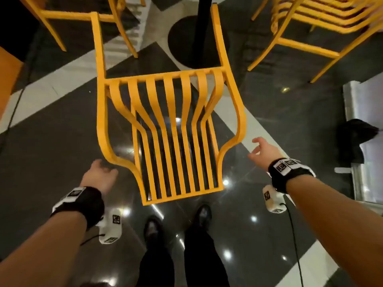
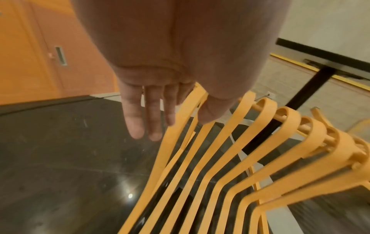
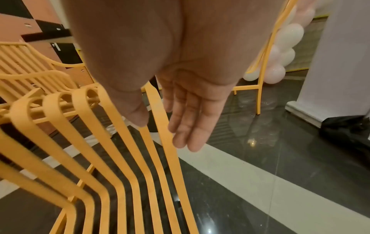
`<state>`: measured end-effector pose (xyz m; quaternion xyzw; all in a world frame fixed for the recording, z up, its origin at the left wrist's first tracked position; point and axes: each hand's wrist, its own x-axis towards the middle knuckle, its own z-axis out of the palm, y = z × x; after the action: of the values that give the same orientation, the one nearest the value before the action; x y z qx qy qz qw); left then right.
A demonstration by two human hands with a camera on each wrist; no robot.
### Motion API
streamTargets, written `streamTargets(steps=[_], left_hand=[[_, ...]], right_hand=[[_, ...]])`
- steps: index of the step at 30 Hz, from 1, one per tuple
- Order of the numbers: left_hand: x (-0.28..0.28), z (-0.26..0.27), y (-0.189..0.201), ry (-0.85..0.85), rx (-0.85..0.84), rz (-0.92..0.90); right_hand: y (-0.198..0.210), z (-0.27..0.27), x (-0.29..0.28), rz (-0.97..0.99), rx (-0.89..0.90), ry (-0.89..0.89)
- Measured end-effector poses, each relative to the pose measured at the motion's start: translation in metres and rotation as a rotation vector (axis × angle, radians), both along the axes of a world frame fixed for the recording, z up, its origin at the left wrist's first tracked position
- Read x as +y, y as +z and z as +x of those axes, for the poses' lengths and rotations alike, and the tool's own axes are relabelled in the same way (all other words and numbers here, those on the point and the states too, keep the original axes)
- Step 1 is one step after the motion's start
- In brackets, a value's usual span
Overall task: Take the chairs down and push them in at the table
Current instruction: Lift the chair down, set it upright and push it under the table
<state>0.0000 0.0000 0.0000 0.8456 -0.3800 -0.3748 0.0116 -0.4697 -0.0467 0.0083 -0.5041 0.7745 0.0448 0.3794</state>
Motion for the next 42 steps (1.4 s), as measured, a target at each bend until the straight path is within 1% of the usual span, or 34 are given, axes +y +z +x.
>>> streamTargets(steps=[2,4,6,9,10,12,14,16,17,19,23,26,28,31,34,36,39,42], left_hand=[[-0.012,-0.009,-0.024,0.129,0.003,-0.004],[-0.024,-0.014,-0.043,0.228,0.003,-0.017],[-0.031,-0.015,-0.06,0.307,-0.032,-0.057],[-0.041,-0.008,-0.082,0.327,-0.107,-0.13],[-0.045,-0.005,-0.092,0.327,-0.109,-0.161],[-0.048,0.002,-0.101,0.327,-0.077,-0.229],[-0.046,0.008,-0.111,0.308,-0.07,-0.289],[-0.044,0.01,-0.115,0.304,-0.055,-0.314],[-0.043,0.011,-0.115,0.311,-0.041,-0.311],[-0.043,0.012,-0.11,0.315,-0.028,-0.297],[-0.043,0.02,-0.094,0.364,-0.029,-0.264],[-0.033,0.027,-0.074,0.351,-0.033,-0.238],[-0.021,0.031,-0.061,0.323,-0.019,-0.261],[-0.012,0.041,-0.045,0.288,0.03,-0.333],[-0.015,0.044,-0.029,0.235,0.051,-0.44],[-0.015,0.042,-0.018,0.234,0.05,-0.514],[-0.026,0.035,0.005,0.223,0.064,-0.614],[-0.049,0.03,0.032,0.168,0.048,-0.651]], right_hand=[[-0.02,0.0,-0.011,-0.042,-0.016,-0.061],[-0.037,0.003,-0.021,-0.085,-0.073,-0.109],[-0.055,0.003,-0.033,-0.115,-0.154,-0.132],[-0.085,0.004,-0.052,-0.135,-0.189,-0.132],[-0.1,0.005,-0.057,-0.137,-0.198,-0.153],[-0.119,0.007,-0.058,-0.146,-0.2,-0.203],[-0.137,0.012,-0.058,-0.177,-0.166,-0.314],[-0.141,0.019,-0.058,-0.206,-0.168,-0.435],[-0.14,0.021,-0.058,-0.216,-0.166,-0.468],[-0.133,0.022,-0.06,-0.205,-0.141,-0.492],[-0.109,0.035,-0.058,-0.191,-0.125,-0.456],[-0.083,0.051,-0.055,-0.187,-0.12,-0.417],[-0.061,0.059,-0.056,-0.185,-0.099,-0.378],[-0.029,0.06,-0.058,-0.187,-0.07,-0.342],[-0.002,0.054,-0.054,-0.178,-0.044,-0.374],[0.016,0.054,-0.047,-0.164,-0.04,-0.39],[0.047,0.057,-0.036,-0.153,-0.042,-0.446],[0.075,0.053,-0.033,-0.13,-0.033,-0.486]])
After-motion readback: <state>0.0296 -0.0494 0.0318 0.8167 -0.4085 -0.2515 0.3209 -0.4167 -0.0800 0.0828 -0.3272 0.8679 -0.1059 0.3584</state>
